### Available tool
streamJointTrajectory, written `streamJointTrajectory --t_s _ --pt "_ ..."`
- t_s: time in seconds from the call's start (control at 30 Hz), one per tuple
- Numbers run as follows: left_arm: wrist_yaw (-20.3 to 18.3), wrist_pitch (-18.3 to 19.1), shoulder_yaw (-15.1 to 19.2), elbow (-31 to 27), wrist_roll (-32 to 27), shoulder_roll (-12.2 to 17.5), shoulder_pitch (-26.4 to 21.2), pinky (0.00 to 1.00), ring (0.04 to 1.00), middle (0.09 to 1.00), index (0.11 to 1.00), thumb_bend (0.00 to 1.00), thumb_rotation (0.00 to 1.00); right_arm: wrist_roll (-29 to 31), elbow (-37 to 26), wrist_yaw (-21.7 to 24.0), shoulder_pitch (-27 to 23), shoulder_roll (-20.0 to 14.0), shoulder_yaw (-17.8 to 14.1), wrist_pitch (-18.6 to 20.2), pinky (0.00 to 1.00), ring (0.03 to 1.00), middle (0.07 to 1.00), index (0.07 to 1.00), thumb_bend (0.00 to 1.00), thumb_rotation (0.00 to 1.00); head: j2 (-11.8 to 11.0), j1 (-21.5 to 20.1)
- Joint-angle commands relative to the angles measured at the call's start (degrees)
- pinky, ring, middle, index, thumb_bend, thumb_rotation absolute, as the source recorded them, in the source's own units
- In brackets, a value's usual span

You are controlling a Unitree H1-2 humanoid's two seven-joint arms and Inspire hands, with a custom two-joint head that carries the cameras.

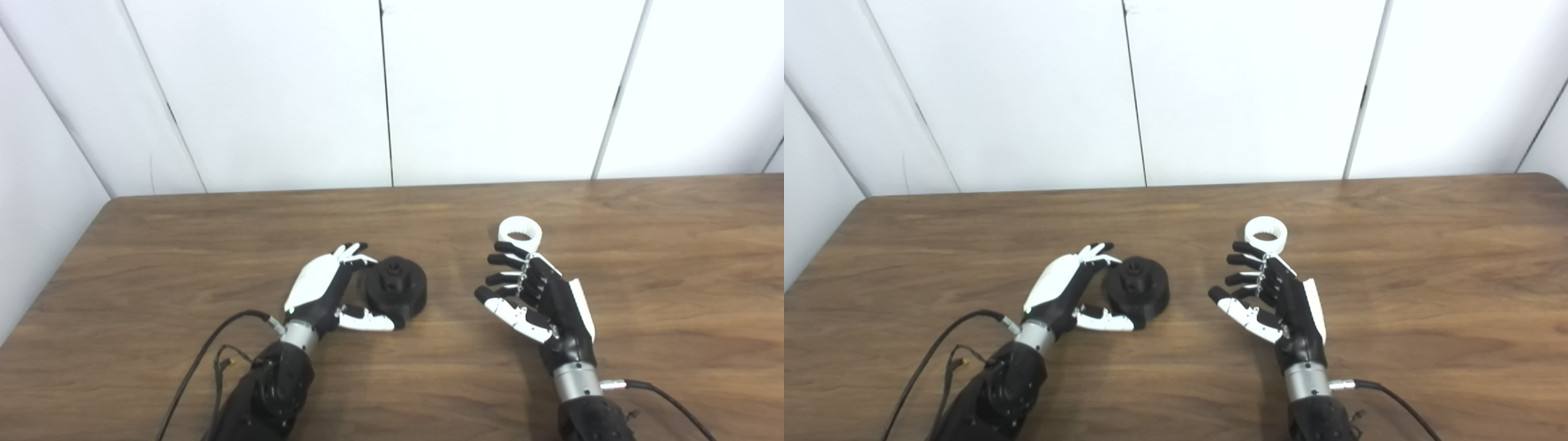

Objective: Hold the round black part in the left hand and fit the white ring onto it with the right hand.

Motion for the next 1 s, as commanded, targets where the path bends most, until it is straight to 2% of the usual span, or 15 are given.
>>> streamJointTrajectory --t_s 0.0,0.13,0.23,0.47,0.6,0.73,0.97 --pt "0.11 -0.98 -0.12 -2.44 1.14 0.50 0.44 0.99 0.981 0.957 0.594 0.84 0.37 -0.17 -0.11 0.12 0.15 -0.47 -0.24 -1.45 0.48 0.591 0.693 0.734 0.67 0.20 0.10 -0.04" --pt "0.47 -1.53 -0.39 -4.25 1.07 -0.08 2.96 0.98 0.975 0.950 0.587 0.84 0.35 -0.11 -0.03 0.26 0.03 -0.50 -0.21 -1.19 0.49 0.592 0.695 0.735 0.68 0.22 0.17 -0.30" --pt "0.51 -1.43 -0.80 -5.39 1.53 -0.65 4.61 0.97 0.973 0.947 0.585 0.84 0.38 -0.36 -0.06 0.40 0.05 -0.75 -0.10 -1.27 0.49 0.594 0.697 0.737 0.69 0.24 0.17 -0.36" --pt "1.11 -2.05 -0.96 -5.56 2.76 -1.83 5.60 0.97 0.977 0.953 0.595 0.84 0.43 -0.34 -0.07 0.63 0.07 -1.15 -0.11 -0.80 0.50 0.608 0.697 0.734 0.71 0.26 -0.02 -0.26" --pt "1.28 -2.47 -0.38 -5.48 2.50 -2.03 5.52 0.95 0.968 0.950 0.595 0.83 0.40 -0.27 0.09 0.60 -0.10 -0.94 0.03 -1.02 0.49 0.595 0.691 0.733 0.70 0.25 -0.58 -5.09" --pt "0.91 -3.03 0.55 -5.71 1.78 -1.46 5.71 0.98 0.978 0.950 0.589 0.84 0.39 0.26 -0.11 0.63 -0.36 -0.04 0.37 -0.79 0.47 0.589 0.698 0.730 0.72 0.24 -1.36 -9.63" --pt "0.61 -4.65 1.40 -5.36 1.71 -0.67 5.98 0.93 0.969 0.944 0.583 0.82 0.34 -0.39 0.44 0.21 -1.09 -0.04 0.42 -1.74 0.45 0.575 0.696 0.718 0.71 0.23 -1.83 -10.75"
